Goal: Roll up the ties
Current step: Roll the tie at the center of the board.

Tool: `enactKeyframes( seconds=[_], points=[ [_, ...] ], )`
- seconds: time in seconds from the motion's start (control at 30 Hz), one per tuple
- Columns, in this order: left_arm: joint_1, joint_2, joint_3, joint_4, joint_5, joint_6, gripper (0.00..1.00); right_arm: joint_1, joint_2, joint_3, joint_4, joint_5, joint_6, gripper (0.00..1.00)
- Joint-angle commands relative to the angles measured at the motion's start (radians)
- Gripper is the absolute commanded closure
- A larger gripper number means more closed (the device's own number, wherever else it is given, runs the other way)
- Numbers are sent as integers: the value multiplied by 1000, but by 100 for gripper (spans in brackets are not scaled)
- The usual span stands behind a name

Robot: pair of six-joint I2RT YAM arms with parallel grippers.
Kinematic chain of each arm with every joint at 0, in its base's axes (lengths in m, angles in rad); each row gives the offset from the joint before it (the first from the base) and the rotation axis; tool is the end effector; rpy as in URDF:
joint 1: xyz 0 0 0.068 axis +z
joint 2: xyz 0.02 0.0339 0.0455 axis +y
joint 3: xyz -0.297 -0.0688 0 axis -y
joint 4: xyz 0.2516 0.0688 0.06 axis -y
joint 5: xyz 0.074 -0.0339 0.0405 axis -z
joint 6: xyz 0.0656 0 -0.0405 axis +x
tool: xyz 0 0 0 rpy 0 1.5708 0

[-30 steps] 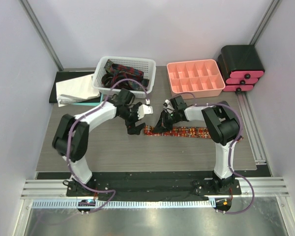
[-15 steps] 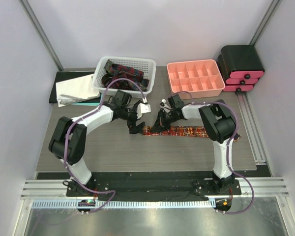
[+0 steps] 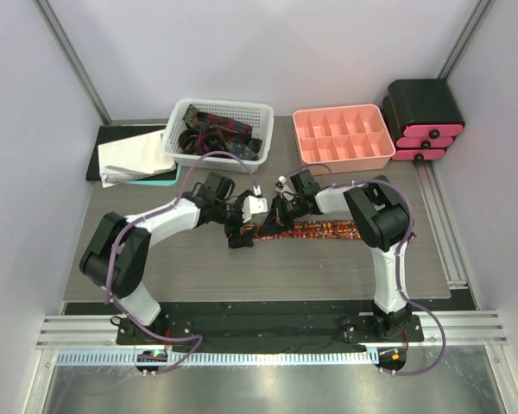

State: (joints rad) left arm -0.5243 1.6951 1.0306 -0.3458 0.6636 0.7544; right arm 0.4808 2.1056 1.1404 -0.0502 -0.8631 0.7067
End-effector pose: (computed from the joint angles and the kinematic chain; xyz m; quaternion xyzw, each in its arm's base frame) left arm 0.2903 -0.2145 0.1938 0.6144 0.6754 -0.2809 0.2957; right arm 0.3541 0.2410 0.0972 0.0155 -0.8809 -0.4727 0.0187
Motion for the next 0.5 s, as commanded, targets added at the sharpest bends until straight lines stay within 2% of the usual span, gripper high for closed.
enactKeyframes(
  seconds=[0.0,0.2,0.3,0.47],
  points=[
    [-13,-166,-182,298,39,-202,3,19,41,-65,-80,127,-73,99],
    [-29,-193,-317,592,-9,-409,3,19,33,-97,-112,102,-141,99],
    [-52,-187,-391,720,-39,-418,4,15,28,-114,-117,95,-153,99],
    [-56,-138,-435,795,-42,-377,7,7,31,-119,-138,82,-164,99]
  ],
)
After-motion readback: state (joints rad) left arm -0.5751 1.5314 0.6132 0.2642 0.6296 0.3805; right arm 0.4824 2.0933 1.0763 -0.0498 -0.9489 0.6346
